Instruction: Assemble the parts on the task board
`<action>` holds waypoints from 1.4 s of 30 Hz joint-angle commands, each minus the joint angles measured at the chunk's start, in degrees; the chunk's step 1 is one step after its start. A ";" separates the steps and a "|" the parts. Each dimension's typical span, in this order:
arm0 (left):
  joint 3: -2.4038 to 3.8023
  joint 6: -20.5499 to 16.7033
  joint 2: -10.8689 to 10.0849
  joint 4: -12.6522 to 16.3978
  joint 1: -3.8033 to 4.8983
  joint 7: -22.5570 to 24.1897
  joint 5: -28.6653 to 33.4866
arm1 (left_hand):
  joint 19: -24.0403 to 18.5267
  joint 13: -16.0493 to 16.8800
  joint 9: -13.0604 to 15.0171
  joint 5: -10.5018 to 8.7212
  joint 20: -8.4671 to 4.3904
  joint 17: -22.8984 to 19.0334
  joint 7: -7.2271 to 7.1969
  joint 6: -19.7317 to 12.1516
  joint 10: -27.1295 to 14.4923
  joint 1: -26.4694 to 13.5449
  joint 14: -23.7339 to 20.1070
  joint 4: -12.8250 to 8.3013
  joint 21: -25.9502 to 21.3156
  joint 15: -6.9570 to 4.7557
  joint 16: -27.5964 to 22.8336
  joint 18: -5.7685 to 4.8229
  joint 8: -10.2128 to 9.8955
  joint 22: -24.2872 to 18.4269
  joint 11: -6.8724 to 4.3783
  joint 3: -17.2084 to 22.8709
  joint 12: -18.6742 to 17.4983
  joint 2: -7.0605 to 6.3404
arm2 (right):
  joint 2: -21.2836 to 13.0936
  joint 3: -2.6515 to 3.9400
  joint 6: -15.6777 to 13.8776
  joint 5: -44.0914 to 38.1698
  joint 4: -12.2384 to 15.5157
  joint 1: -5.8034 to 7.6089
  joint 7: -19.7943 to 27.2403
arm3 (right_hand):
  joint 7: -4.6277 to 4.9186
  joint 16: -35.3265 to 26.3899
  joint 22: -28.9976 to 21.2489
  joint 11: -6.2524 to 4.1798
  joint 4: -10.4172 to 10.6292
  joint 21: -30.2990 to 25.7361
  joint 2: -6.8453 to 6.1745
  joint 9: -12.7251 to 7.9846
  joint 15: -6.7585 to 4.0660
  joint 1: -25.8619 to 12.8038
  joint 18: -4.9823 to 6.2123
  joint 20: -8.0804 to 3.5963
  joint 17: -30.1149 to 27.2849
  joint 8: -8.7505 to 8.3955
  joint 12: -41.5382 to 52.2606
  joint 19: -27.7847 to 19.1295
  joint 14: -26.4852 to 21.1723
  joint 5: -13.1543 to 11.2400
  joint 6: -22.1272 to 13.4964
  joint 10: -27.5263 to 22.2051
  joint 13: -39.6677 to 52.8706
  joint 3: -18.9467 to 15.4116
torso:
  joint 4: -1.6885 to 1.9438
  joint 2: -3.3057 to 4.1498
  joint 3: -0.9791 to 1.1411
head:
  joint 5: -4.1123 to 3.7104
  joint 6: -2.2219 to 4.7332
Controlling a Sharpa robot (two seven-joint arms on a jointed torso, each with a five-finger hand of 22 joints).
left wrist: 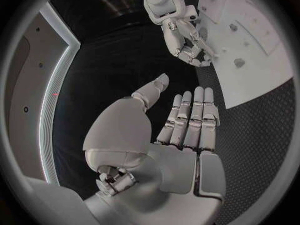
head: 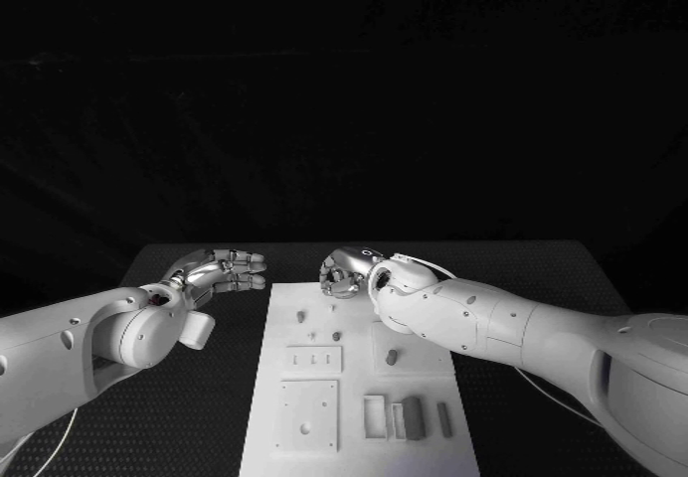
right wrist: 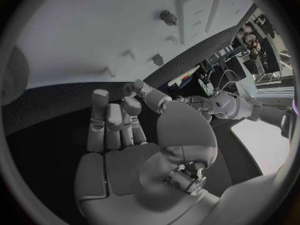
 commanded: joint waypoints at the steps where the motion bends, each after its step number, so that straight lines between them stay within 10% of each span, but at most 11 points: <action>1: 0.03 0.82 0.14 0.10 0.02 0.32 -0.05 | 0.31 -0.06 -0.08 -0.33 0.10 0.10 0.19 -0.05 0.34 -0.40 0.23 -0.07 -0.27 -0.02 -0.37 -0.23 -0.37 -0.07 0.01 -0.25 -0.27 0.04 | 0.49 -0.04 1.23 -1.03 -0.60 -0.40 0.70 | 0.18 -0.31 0.80 0.11 -0.06 -0.32 -0.43 1.00 0.12 -0.17 0.77 0.05 -0.08 0.12 -0.34 -0.44 -0.46 -0.04 2.12 -0.45 -0.07 0.33 | 0.08 -0.02 -0.02 | -0.14 -0.14; 42: 0.04 1.15 0.81 -0.95 -0.13 0.26 -0.05 | 0.35 -0.11 -0.16 -0.34 0.14 0.15 0.33 -0.24 0.12 -0.48 0.22 -0.04 -0.42 0.03 -0.51 -0.22 -0.54 -0.06 0.09 -0.27 -0.37 0.02 | 1.08 -0.20 1.15 -1.68 -2.90 -0.79 -0.43 | 1.37 -0.78 0.72 1.23 0.20 -0.91 -1.28 0.11 1.12 -1.02 0.77 0.73 -0.28 -1.96 -1.02 -1.47 -1.75 -0.05 -1.25 -1.94 -0.08 0.52 | -0.01 -0.04 0.04 | 0.28 -0.37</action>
